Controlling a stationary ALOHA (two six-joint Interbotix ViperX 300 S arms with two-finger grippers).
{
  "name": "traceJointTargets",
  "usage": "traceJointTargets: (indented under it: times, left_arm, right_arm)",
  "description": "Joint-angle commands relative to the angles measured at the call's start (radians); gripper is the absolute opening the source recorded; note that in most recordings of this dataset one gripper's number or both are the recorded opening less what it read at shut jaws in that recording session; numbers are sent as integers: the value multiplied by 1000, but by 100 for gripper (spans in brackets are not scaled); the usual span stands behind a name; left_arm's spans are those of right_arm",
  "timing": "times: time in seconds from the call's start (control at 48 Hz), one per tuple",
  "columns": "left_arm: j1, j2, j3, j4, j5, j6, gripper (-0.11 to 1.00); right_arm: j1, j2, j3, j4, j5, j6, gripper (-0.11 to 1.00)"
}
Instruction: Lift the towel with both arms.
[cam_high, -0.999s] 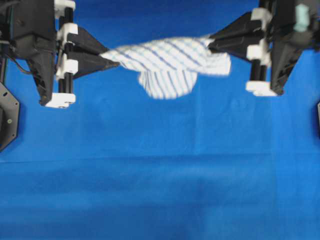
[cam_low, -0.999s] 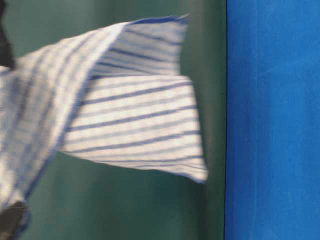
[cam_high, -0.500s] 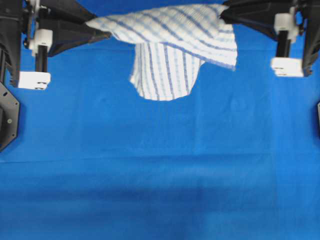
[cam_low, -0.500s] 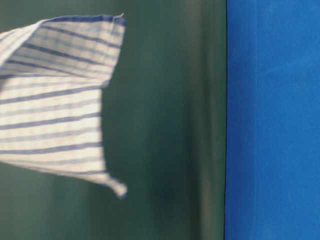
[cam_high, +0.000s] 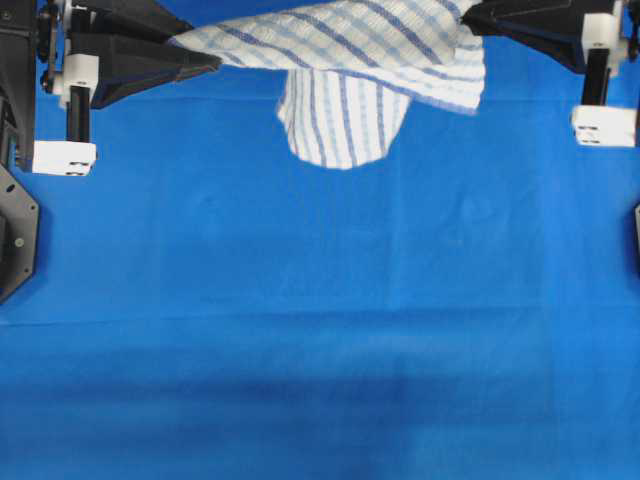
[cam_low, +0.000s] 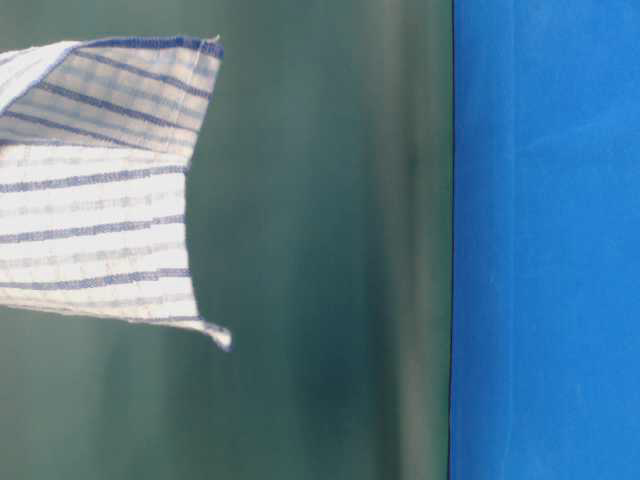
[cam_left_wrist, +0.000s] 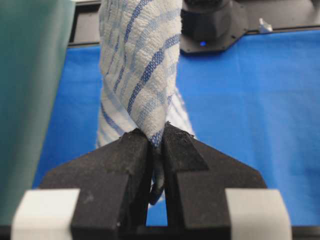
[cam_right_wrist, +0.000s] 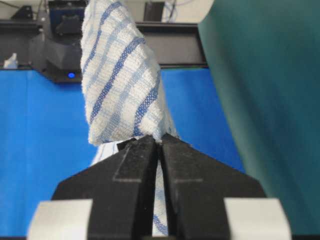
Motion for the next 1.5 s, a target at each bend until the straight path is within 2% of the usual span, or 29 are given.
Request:
traceJointTargets:
  times: [0.0,0.104,0.187,0.271,0.312,0.354,0.437,0.521,0.645,0.791,1.103,1.478]
  left_arm:
    - [3,-6,-23,2,-9,9,2]
    - [3,-6,-20,2,-9,31,3]
    - [3,-9,-9,2,-11,21,4]
    - [3,-14,6,2,-28,-2,23]
    - [3,-17,17,2,-43,-11,36]
    - [3,-21,28,2,-58,-11,49]
    - [3,-31,44,2,-86,-2,75]
    - [3,-37,54,2,-94,-2,91]
    - [3,-41,83,2,-100,-5,89]
    - [3,-34,156,2,-123,-9,90]
    - [3,23,430,0,-333,-20,90]
    - [3,129,612,0,-468,-21,90]
  right_arm:
    - [2,-8,-18,-5,-3,-3,4]
    - [2,-8,-18,-8,-3,0,7]
    - [0,-6,-17,-15,-3,3,31]
    - [2,-5,-8,-26,-2,5,57]
    - [0,-5,-5,-31,-2,5,65]
    - [2,-5,-5,-32,-2,6,66]
    - [2,-6,-3,-32,0,9,61]
    - [2,-6,-2,-32,-2,11,62]
    - [2,-6,23,-29,-5,25,62]
    - [3,-5,118,-26,-41,41,62]
    - [2,43,391,-25,-314,144,62]
    - [5,270,546,-25,-569,212,62]
